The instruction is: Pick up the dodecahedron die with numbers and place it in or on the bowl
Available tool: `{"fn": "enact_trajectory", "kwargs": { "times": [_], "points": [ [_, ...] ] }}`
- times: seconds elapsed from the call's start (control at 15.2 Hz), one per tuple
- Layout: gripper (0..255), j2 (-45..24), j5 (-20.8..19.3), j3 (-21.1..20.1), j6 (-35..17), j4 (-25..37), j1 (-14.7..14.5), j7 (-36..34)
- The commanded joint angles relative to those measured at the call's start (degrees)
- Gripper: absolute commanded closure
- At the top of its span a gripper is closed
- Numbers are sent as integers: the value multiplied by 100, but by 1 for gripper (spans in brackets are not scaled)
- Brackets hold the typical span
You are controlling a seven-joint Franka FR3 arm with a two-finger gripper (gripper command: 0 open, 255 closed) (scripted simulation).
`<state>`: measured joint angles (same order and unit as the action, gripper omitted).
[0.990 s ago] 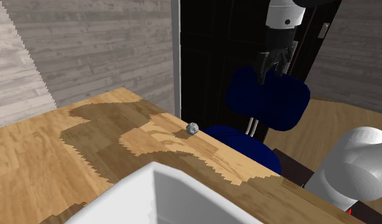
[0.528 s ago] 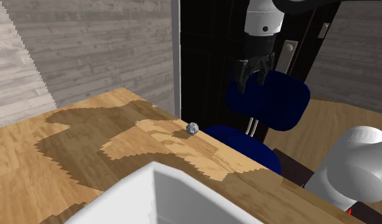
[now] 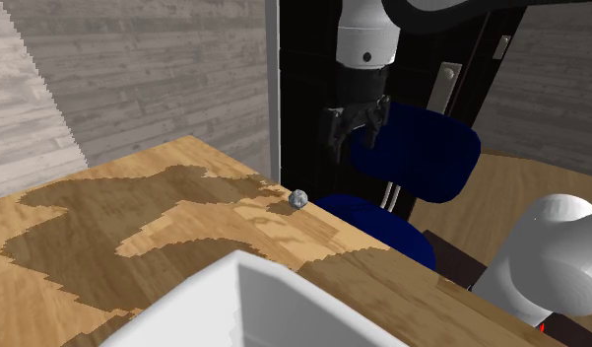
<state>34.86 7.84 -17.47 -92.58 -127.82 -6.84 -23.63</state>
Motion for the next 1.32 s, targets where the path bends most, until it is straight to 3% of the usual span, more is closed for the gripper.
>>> {"fn": "enact_trajectory", "kwargs": {
  "times": [0.0,0.53,0.99,1.25],
  "points": [
    [0,-226,124,-226,-145,131,-64,-225],
    [0,-1209,316,-1057,-599,864,-222,-1051],
    [0,-1208,362,-1126,-1134,328,-253,-1033],
    [0,-1210,366,-1132,-1179,287,-255,-1032]
  ]
}}
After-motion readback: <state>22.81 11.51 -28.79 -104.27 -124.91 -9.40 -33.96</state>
